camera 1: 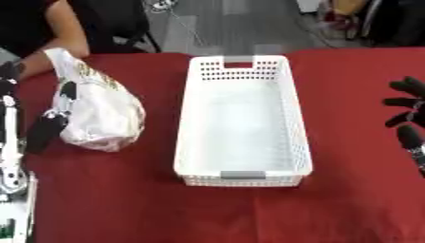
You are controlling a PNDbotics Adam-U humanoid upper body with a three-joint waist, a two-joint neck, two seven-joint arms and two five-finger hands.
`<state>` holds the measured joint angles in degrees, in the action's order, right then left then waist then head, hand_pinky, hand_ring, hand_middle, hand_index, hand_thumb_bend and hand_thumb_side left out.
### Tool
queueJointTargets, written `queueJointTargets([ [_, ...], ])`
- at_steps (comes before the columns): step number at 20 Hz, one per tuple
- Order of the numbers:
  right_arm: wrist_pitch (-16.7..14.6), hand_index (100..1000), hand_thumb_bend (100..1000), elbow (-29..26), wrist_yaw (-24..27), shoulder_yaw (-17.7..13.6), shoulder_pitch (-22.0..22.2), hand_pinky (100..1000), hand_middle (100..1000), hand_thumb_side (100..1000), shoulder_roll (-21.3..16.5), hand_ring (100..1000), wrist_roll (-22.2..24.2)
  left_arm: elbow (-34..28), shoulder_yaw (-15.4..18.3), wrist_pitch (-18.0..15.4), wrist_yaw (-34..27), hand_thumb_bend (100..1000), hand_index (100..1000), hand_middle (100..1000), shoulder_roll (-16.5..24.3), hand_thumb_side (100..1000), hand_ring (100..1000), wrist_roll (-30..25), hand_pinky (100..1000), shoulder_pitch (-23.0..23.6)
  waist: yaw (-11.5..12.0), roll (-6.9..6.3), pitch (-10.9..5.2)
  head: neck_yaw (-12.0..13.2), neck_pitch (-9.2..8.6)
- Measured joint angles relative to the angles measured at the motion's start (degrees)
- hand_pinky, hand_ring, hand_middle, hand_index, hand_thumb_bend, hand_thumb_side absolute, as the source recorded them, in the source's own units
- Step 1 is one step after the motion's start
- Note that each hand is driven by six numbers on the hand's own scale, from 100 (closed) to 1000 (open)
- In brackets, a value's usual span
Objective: Pick up objects on the table and place them in the box.
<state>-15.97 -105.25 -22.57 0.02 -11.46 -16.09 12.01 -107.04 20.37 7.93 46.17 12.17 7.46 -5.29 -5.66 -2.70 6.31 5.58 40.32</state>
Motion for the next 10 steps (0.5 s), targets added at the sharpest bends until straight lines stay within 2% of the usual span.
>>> queueJointTargets([
  [10,-0.09,1000,491,0.0,0.0,0.01,0.0,549,880,905,0.0,780,0.1,3.02,-1.16,0.74,0.94,1000,961,1000,0.2,813,875,-1.95,769,-2.64,-0.23,0.0,0.0,0.0,-0.01],
])
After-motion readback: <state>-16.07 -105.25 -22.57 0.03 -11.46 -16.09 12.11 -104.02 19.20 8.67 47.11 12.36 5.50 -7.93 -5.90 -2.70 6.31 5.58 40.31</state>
